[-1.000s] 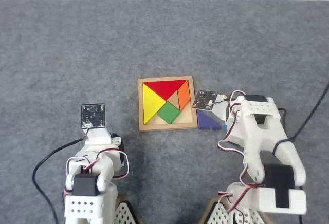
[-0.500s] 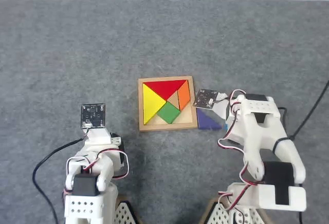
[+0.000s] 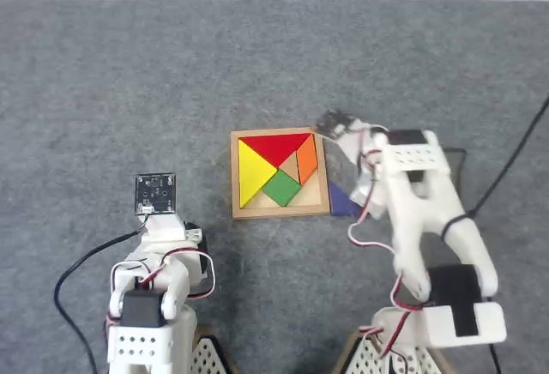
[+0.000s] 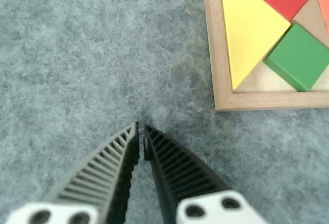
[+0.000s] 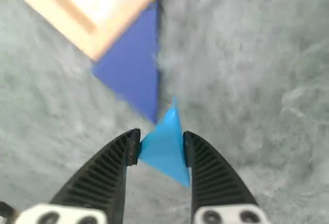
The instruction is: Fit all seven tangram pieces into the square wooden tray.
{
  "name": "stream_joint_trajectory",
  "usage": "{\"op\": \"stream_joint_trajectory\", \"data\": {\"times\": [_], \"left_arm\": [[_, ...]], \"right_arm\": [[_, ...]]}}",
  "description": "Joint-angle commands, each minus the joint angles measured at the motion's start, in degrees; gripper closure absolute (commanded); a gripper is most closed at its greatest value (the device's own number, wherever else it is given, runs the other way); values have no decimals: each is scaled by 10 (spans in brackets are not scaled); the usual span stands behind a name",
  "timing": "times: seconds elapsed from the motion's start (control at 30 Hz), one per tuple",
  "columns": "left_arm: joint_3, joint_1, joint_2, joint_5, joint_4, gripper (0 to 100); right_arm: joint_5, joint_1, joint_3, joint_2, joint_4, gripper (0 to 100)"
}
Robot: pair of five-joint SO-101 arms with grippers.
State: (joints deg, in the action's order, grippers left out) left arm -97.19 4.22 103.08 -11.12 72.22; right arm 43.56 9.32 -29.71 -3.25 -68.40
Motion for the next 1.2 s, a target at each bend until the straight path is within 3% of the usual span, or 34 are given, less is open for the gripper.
{"op": "stream_joint_trajectory", "data": {"times": [0.0, 0.13, 0.37, 0.67, 0.87, 1.0, 1.17], "left_arm": [[7, 4, 11, 6, 1, 986], [7, 4, 11, 6, 1, 986], [7, 4, 11, 6, 1, 986], [7, 4, 11, 6, 1, 986], [7, 4, 11, 6, 1, 986], [7, 4, 11, 6, 1, 986], [7, 4, 11, 6, 1, 986]], "right_arm": [[-92, 74, 106, -4, -67, 965], [-152, 127, 145, 1, -81, 965], [-323, 201, 146, 1, -48, 965], [-328, 235, 146, 2, -12, 965], [-258, 236, 145, 6, 0, 965], [-313, 236, 147, 41, 16, 965], [-462, 235, 206, 121, 55, 965]]}}
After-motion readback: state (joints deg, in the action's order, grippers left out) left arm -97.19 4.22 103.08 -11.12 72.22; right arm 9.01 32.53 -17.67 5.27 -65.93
